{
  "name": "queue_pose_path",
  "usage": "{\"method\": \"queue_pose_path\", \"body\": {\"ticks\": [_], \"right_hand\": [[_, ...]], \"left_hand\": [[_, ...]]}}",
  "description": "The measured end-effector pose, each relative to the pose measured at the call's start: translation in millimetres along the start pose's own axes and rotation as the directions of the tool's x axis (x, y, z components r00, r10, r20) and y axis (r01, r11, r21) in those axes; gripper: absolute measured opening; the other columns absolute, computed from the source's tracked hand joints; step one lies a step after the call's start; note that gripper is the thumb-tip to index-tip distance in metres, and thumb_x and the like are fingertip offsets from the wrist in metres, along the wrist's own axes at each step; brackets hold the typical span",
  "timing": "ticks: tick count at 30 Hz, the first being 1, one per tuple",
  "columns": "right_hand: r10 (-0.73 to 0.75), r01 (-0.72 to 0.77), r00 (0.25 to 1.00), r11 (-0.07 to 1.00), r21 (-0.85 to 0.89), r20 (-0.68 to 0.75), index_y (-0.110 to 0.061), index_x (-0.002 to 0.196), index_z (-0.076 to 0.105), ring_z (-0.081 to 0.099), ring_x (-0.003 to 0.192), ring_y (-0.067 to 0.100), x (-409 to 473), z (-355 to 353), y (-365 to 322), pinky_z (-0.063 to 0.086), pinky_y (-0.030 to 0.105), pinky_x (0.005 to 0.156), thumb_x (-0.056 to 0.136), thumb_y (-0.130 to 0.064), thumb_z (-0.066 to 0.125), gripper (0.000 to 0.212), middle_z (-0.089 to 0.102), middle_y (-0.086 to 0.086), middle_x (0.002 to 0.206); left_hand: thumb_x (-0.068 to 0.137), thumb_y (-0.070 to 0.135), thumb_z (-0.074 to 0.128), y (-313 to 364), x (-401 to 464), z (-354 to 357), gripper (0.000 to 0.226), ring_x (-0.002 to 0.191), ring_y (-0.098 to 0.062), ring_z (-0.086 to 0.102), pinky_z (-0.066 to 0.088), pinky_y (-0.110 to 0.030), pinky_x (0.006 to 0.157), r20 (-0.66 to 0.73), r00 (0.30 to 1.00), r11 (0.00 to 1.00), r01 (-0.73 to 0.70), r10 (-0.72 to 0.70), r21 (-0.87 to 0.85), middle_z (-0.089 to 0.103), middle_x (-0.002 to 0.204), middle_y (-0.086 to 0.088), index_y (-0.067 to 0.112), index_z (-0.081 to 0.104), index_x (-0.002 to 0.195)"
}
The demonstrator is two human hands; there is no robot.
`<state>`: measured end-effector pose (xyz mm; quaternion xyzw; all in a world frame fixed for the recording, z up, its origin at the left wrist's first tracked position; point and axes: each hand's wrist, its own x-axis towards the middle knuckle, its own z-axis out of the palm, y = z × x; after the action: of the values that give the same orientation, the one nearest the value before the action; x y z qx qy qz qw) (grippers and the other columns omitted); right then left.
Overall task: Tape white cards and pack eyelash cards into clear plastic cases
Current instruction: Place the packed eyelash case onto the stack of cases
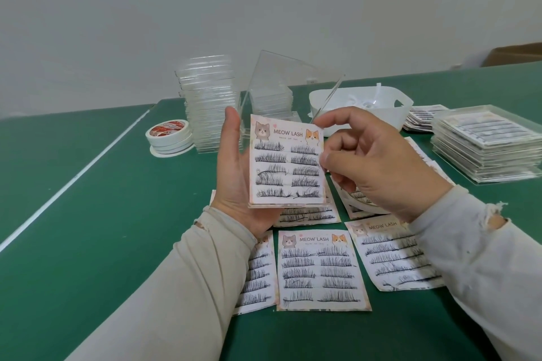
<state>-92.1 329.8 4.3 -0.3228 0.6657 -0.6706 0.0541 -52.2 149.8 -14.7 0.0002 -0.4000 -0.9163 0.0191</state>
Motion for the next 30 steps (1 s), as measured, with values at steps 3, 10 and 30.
{"method": "queue_pose_path", "body": {"ticks": [3,10,30], "right_hand": [[0.002,-0.002,1.0,1.0,-0.01,-0.009,-0.022,0.109,0.064,0.054,0.053,0.01,0,-1,0,0.043,0.019,0.045,0.09,0.004,0.066,0.033,0.064,0.001,0.071],[0.003,-0.014,0.999,0.975,-0.221,-0.051,-0.029,0.11,0.063,0.046,0.056,0.01,-1,3,5,0.048,0.021,0.057,0.076,-0.024,0.086,0.042,0.056,-0.013,0.078],[-0.332,0.32,0.932,0.568,-0.758,0.144,-0.018,0.091,0.082,0.06,0.104,0.024,-11,12,-4,0.045,0.043,0.093,0.088,-0.029,0.073,0.015,0.071,-0.009,0.101]], "left_hand": [[0.047,0.085,0.076,8,-3,5,0.136,0.149,-0.035,0.034,0.022,-0.057,0.123,-0.013,0.993,0.987,-0.112,0.114,0.117,0.037,0.16,-0.016,0.012,0.039,0.155],[0.064,0.085,0.063,3,1,5,0.12,0.146,-0.037,0.039,0.029,-0.056,0.121,-0.074,0.989,0.979,-0.112,0.126,0.168,0.041,0.157,-0.02,0.005,0.042,0.152],[0.085,0.08,0.046,0,-1,5,0.074,0.078,-0.03,0.072,0.061,-0.041,0.075,0.088,0.996,0.999,0.001,-0.004,0.039,0.073,0.09,-0.021,0.009,0.064,0.102]]}}
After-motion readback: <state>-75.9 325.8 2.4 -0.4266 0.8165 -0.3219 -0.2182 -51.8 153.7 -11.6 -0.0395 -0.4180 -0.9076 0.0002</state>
